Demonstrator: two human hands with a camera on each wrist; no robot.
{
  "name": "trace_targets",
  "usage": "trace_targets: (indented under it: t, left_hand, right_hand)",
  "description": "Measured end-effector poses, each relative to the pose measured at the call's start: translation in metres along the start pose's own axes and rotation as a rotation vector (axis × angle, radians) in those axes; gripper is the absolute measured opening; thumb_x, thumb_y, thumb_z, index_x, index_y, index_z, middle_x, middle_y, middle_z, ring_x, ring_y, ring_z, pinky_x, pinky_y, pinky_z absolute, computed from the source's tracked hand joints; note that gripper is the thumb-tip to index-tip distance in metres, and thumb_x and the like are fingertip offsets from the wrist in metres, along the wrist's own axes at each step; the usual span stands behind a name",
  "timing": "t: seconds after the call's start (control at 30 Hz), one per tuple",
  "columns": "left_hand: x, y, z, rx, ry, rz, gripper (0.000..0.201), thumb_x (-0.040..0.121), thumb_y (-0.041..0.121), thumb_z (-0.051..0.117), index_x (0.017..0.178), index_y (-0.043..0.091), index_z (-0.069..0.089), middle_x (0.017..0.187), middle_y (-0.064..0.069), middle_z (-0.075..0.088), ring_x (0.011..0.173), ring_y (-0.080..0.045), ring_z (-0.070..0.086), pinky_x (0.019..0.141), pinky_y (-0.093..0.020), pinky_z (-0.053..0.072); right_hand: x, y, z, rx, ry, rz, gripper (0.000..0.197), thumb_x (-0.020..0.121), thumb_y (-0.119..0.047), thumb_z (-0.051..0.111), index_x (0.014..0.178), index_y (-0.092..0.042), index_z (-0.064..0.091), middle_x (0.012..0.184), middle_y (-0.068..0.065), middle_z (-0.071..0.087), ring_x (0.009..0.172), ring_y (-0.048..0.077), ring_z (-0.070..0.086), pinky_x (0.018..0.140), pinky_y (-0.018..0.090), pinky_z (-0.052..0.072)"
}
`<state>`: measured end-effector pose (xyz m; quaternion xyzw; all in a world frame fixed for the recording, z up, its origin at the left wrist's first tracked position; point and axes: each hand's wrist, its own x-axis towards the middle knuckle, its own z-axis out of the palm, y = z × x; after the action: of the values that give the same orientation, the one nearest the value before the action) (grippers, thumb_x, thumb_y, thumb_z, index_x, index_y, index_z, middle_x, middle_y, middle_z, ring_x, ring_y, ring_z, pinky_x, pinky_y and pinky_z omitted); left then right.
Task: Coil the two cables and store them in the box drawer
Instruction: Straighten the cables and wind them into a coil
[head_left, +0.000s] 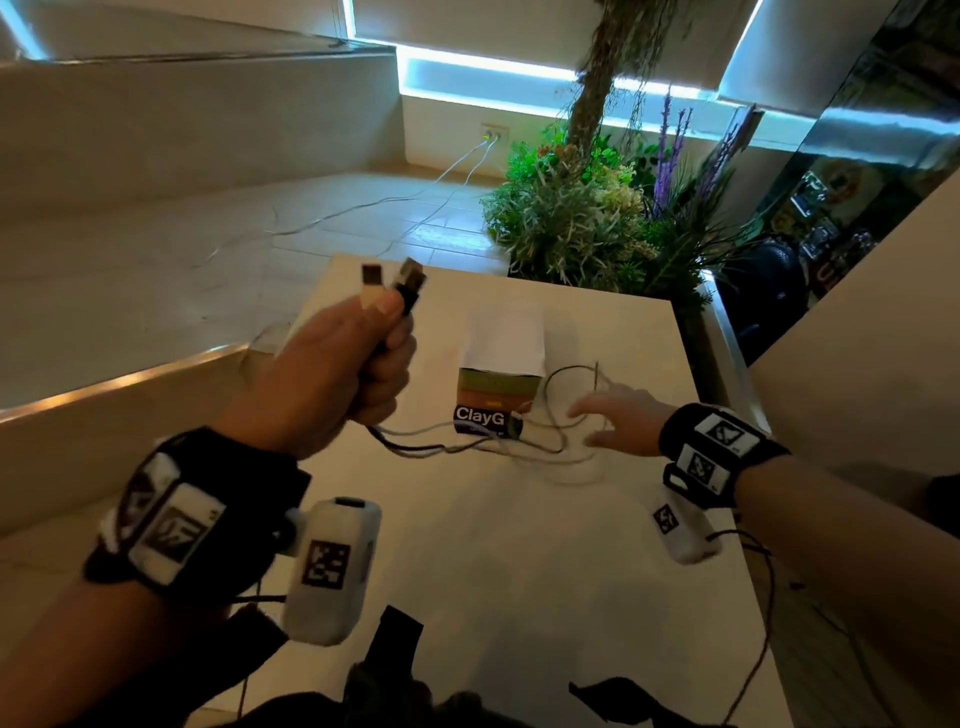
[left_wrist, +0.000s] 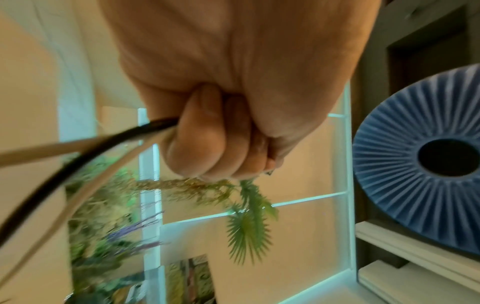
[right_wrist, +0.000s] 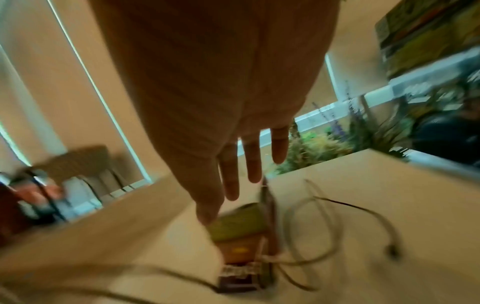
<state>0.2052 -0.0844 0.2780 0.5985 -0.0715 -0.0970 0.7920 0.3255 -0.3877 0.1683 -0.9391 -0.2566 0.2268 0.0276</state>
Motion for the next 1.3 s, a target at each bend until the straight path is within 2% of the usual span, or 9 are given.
trace_targets:
  t: [0.1, 0.2, 0.4, 0.6, 0.7, 0.77, 0.93, 1.13, 1.3]
  left_hand:
    - [0.012, -0.030, 0.017, -0.003, 0.036, -0.051, 0.031, 0.085, 0.042, 0.045, 0.062, 0.022, 0.041, 0.049, 0.009, 0.029, 0.038, -0.007, 0.018, 0.040, -0.018, 0.013]
    - [0.018, -0.050, 0.035, -0.071, 0.006, -0.055, 0.029, 0.088, 0.038, 0.038, 0.066, 0.018, 0.039, 0.050, 0.007, 0.027, 0.040, -0.008, 0.015, 0.040, -0.019, 0.012]
    - [0.015, -0.057, 0.036, -0.048, -0.152, -0.185, 0.038, 0.088, 0.048, 0.033, 0.060, 0.023, 0.041, 0.054, 0.006, 0.024, 0.046, -0.011, 0.012, 0.045, -0.028, 0.011]
    - [-0.008, -0.101, 0.030, 0.776, -0.519, -0.599, 0.027, 0.095, 0.037, 0.037, 0.081, 0.019, 0.053, 0.072, -0.003, 0.047, 0.060, -0.014, 0.038, 0.059, -0.028, 0.034]
    - [-0.009, -0.141, 0.030, 1.319, -0.618, -0.621, 0.035, 0.098, 0.028, 0.031, 0.101, 0.004, 0.056, 0.092, -0.017, 0.057, 0.074, -0.021, 0.045, 0.070, -0.032, 0.036]
    - [-0.004, -0.161, 0.026, 1.236, -0.483, -0.645, 0.034, 0.099, 0.024, 0.029, 0.104, 0.002, 0.055, 0.094, -0.019, 0.059, 0.071, -0.022, 0.043, 0.070, -0.031, 0.035]
    - [0.015, -0.163, 0.014, 0.457, -0.126, -0.722, 0.009, 0.089, 0.012, 0.038, 0.084, 0.015, 0.046, 0.067, 0.000, 0.036, 0.051, -0.010, 0.028, 0.048, -0.023, 0.026]
    - [0.034, -0.146, 0.012, -0.071, 0.332, -0.333, 0.040, 0.096, 0.043, 0.031, 0.071, 0.015, 0.046, 0.065, -0.001, 0.043, 0.058, -0.015, 0.037, 0.057, -0.028, 0.029]
    - [0.032, -0.115, 0.022, -0.354, 0.214, -0.125, 0.045, 0.096, 0.045, 0.026, 0.067, 0.015, 0.042, 0.058, -0.001, 0.052, 0.053, -0.020, 0.051, 0.063, -0.031, 0.047]
  right_hand:
    - [-0.020, -0.067, -0.017, 0.426, 0.144, -0.267, 0.035, 0.093, -0.026, 0.051, 0.128, -0.024, 0.051, 0.129, -0.001, 0.056, 0.115, 0.013, 0.051, 0.098, 0.027, 0.040]
    - [-0.037, -0.127, -0.014, 0.678, 0.013, -0.403, 0.035, 0.092, -0.037, 0.046, 0.124, -0.024, 0.051, 0.117, 0.001, 0.060, 0.107, 0.011, 0.056, 0.096, 0.028, 0.045]
    - [-0.042, -0.136, 0.020, 0.656, -0.126, -0.366, 0.029, 0.098, -0.027, 0.036, 0.099, -0.010, 0.059, 0.083, 0.003, 0.057, 0.070, 0.012, 0.053, 0.070, 0.023, 0.044]
    - [-0.029, -0.093, 0.019, 0.055, -0.097, -0.299, 0.029, 0.095, -0.036, 0.039, 0.098, -0.015, 0.057, 0.090, 0.002, 0.061, 0.080, 0.019, 0.056, 0.074, 0.031, 0.045]
    - [-0.029, -0.097, 0.028, 0.024, -0.129, -0.214, 0.031, 0.096, -0.039, 0.034, 0.095, -0.016, 0.056, 0.083, 0.002, 0.056, 0.076, 0.018, 0.052, 0.072, 0.030, 0.042]
    - [-0.030, -0.107, 0.042, 0.072, -0.122, -0.184, 0.031, 0.097, -0.036, 0.032, 0.097, -0.015, 0.054, 0.084, 0.004, 0.056, 0.077, 0.020, 0.052, 0.069, 0.030, 0.040]
    - [-0.035, -0.115, 0.077, 0.355, 0.153, -0.137, 0.025, 0.099, -0.031, 0.029, 0.093, -0.016, 0.048, 0.075, 0.002, 0.052, 0.067, 0.021, 0.048, 0.056, 0.028, 0.034]
    - [-0.037, -0.122, 0.097, 0.608, 0.334, -0.164, 0.019, 0.097, -0.032, 0.029, 0.083, -0.025, 0.041, 0.061, -0.013, 0.039, 0.052, 0.002, 0.037, 0.051, 0.020, 0.030]
    - [-0.035, -0.110, 0.113, 0.653, 0.229, -0.129, 0.023, 0.098, -0.032, 0.028, 0.081, -0.025, 0.042, 0.065, -0.009, 0.043, 0.059, 0.012, 0.041, 0.060, 0.029, 0.038]
